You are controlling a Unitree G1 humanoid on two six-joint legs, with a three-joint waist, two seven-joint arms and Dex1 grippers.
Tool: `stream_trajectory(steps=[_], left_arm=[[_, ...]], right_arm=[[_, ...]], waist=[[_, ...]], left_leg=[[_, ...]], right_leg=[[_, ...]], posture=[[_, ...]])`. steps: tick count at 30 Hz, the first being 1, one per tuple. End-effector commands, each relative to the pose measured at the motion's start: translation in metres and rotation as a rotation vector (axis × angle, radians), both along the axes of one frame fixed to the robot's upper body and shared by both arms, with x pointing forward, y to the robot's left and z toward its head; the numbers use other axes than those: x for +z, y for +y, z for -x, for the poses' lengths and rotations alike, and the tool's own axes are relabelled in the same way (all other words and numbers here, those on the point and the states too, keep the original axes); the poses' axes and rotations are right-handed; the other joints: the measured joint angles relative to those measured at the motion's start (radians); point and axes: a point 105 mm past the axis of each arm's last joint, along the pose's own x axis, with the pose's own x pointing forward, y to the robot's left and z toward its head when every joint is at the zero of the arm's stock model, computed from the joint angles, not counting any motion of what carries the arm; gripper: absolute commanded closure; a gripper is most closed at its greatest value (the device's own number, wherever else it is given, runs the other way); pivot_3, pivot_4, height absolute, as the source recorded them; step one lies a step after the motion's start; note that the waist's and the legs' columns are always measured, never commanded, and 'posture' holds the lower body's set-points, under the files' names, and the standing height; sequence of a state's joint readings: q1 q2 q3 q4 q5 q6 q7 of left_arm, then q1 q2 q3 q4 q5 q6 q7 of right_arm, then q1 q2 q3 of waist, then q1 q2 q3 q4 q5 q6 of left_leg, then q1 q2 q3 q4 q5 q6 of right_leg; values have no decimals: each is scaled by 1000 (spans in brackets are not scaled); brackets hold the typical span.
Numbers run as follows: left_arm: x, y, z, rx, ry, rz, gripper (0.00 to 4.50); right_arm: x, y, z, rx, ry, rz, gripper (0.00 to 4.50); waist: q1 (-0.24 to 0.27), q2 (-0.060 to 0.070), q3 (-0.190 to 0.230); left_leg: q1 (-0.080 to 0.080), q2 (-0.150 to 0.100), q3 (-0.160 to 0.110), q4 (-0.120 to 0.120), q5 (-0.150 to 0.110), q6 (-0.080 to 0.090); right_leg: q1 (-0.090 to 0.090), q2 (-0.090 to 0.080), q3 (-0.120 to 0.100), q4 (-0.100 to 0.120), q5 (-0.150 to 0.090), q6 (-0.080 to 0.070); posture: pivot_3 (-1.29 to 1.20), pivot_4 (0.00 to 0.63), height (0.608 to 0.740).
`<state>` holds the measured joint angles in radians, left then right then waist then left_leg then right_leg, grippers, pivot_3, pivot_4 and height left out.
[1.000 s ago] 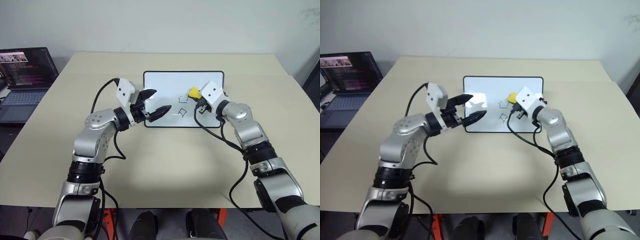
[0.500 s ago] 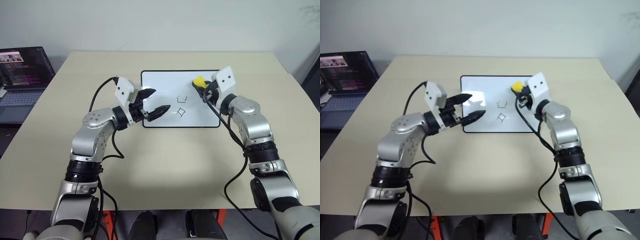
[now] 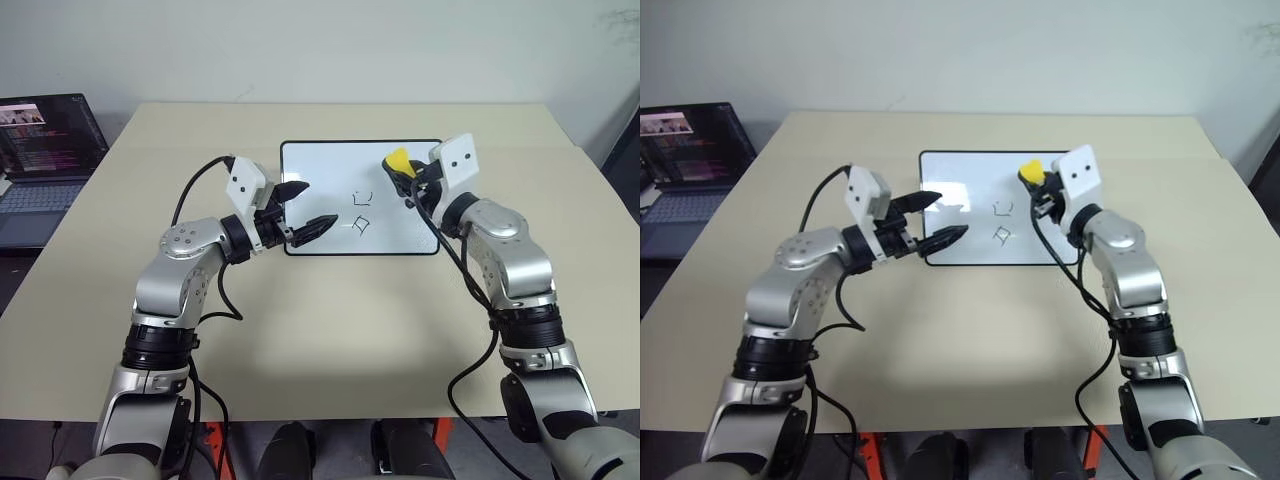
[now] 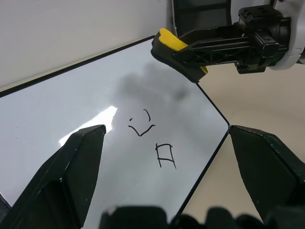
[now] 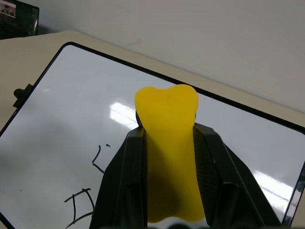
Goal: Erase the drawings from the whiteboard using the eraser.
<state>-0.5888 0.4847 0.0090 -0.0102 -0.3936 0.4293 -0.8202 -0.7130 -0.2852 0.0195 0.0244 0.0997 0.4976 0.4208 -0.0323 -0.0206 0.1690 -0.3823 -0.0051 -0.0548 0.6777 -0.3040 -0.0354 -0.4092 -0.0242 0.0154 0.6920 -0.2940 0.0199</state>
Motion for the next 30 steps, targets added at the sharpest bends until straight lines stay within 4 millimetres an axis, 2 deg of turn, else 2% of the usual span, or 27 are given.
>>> stream_trajectory(steps=[1,9,19,30], left_arm=[[18,-2,5,-21,-65,5,0],[13,0,9,-18,-52,2,0],[-14,6,20,34,18,6,0],[-21,9,24,66,35,-1,0]], right_arm=[[15,-3,0,-17,-54,6,3443],[11,1,2,-10,-48,14,3443],[3,32,9,92,-99,83,3443],[-4,57,-2,151,-141,171,3443]], waist=[[1,0,0],[0,0,0],[0,0,0],[-2,0,0]], left_leg=[[0,0,0,0,0,0],[0,0,0,0,0,0],[0,0,0,0,0,0],[1,0,0,0,0,0]], right_leg=[[0,0,0,0,0,0],[0,0,0,0,0,0],[0,0,0,0,0,0],[0,0,0,0,0,0]], posture=[[0,150,740],[0,150,740],[0,150,740],[0,150,740]])
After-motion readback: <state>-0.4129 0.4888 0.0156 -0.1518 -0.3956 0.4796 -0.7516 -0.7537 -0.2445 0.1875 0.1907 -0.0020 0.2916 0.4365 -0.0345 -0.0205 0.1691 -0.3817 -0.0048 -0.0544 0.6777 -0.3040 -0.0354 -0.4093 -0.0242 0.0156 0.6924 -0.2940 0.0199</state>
